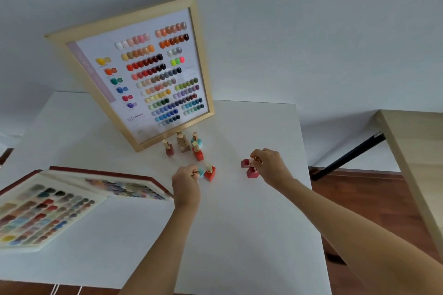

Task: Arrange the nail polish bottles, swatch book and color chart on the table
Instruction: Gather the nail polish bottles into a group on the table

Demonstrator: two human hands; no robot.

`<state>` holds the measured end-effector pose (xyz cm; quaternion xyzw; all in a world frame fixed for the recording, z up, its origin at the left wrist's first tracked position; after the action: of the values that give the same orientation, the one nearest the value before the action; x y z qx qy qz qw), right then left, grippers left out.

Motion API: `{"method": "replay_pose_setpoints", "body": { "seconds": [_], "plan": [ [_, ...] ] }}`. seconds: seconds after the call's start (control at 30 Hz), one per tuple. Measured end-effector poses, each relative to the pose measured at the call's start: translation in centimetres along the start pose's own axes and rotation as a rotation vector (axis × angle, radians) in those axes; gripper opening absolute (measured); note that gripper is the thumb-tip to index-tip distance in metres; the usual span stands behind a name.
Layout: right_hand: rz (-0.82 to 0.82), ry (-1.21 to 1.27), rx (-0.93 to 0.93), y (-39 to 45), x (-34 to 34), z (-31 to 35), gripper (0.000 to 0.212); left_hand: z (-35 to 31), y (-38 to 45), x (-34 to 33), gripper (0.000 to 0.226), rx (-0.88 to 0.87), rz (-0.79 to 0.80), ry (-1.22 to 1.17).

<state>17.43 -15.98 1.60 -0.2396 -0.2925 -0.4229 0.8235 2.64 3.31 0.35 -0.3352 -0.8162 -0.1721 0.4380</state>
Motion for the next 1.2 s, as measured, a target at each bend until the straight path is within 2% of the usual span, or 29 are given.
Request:
{"method": "replay_pose_setpoints", "body": {
  "seconds": [0.2,0.33,0.53,0.93,1.2],
  "plan": [
    [-0.067,0.002,-0.087,-3.1,3.2,-3.6,0.015,-1.7,-2.7,-0.1,0.022,-0.066,0.023,-0.017],
    [-0.1,-0.005,-0.136,-4.8,4.8,-5.6,0.014,-3.3,-3.6,-1.0,0.016,-0.102,0.075,-0.038],
    [-0.129,-0.037,-0.195,-6.3,6.5,-7.4,0.016,-6.1,-4.1,-3.3,0.019,-0.176,0.169,-0.036],
    [-0.107,-0.103,-0.234,-7.1,6.3,-8.3,0.016,-13.0,-5.3,-9.1,0.027,-0.32,0.374,0.005],
    [-0.144,-0.045,-0.225,-7.2,5.5,-8.3,0.018,-16.0,-5.8,-11.1,0.024,-0.382,0.376,0.041]
  ]
}}
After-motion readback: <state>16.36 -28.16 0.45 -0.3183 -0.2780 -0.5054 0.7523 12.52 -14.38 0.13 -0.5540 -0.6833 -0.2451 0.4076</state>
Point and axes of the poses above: each hand's wrist, its own y-axis towards the middle knuckle, its own x-axis out of the back of the hand, z = x × y, the point moved 5 cm from there along y, towards the middle knuckle, and after that the axes turned 12 degrees about y, right-handed, at the moved point
